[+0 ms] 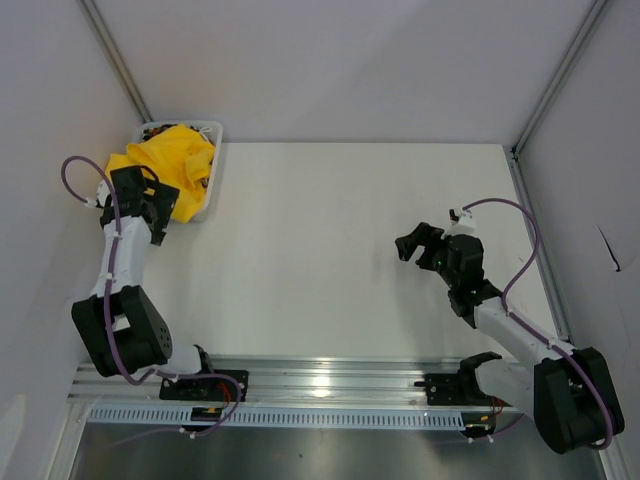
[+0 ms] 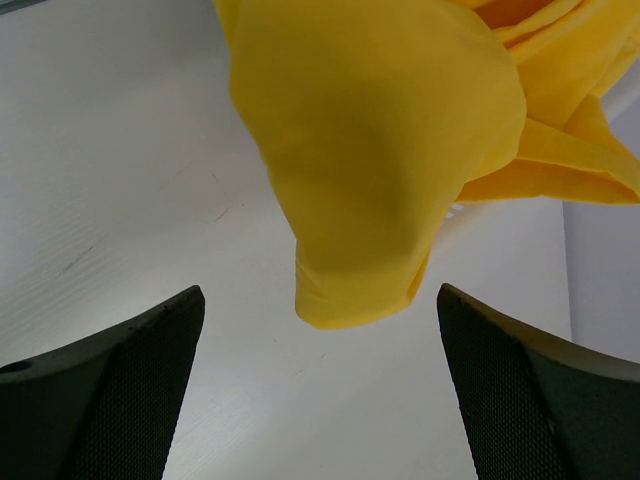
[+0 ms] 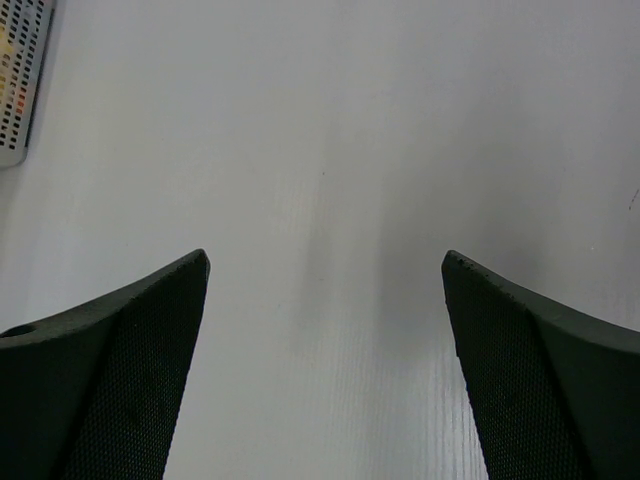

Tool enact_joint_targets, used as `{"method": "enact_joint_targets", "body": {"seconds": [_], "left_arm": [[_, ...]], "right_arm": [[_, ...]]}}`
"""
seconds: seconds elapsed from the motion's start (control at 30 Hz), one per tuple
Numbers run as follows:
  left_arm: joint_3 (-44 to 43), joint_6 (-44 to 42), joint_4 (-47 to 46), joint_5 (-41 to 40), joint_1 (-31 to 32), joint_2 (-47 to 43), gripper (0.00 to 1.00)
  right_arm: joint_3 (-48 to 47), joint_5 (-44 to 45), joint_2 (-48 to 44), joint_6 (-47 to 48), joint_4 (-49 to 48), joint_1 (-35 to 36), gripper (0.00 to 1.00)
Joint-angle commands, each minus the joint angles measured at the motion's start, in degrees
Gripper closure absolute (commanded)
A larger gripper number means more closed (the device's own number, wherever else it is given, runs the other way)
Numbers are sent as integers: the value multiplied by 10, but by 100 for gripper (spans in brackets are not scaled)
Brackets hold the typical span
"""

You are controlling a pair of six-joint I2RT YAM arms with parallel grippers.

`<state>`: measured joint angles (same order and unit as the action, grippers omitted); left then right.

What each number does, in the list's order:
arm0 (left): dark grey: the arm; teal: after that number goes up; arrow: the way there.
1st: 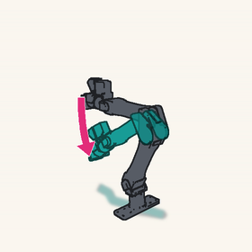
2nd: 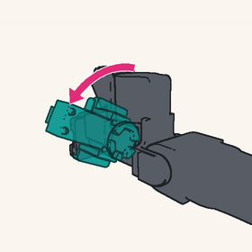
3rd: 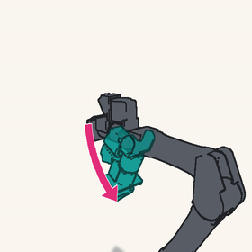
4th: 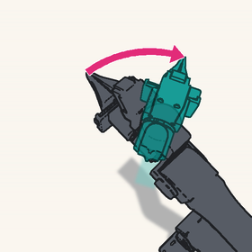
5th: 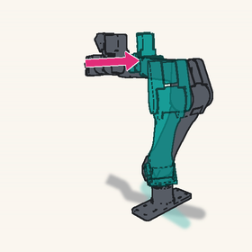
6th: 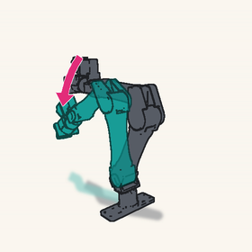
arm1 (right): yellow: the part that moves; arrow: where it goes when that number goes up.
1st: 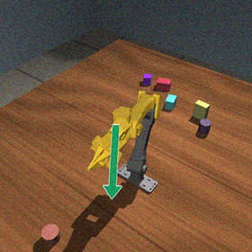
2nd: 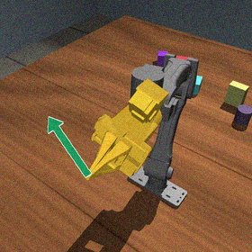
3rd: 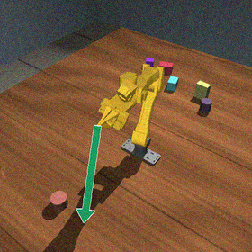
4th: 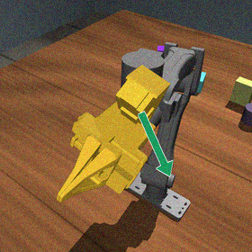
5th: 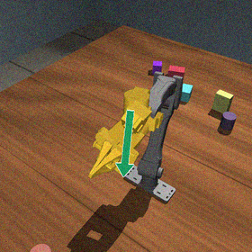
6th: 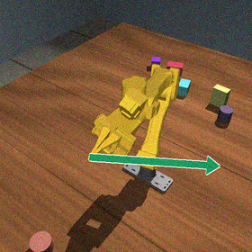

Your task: Fold and stack the shorts

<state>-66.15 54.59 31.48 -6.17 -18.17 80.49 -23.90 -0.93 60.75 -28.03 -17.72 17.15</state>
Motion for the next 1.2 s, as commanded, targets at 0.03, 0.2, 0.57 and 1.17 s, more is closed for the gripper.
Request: {"method": "enact_joint_targets", "body": {"seconds": [0.03,0.2,0.57,1.17], "left_arm": [[-4,18,-25,0,-5,9,1],[-6,20,-68,-4,-5,27,10],[-71,-4,-84,13,-5,111,47],[-123,-65,-223,103,39,-153,100]], "right_arm": [[0,-11,-12,3,-12,2,1],[0,-11,-13,7,-12,2,1],[-2,-10,-11,10,-10,2,1],[-6,-27,10,16,-18,3,1]]}}
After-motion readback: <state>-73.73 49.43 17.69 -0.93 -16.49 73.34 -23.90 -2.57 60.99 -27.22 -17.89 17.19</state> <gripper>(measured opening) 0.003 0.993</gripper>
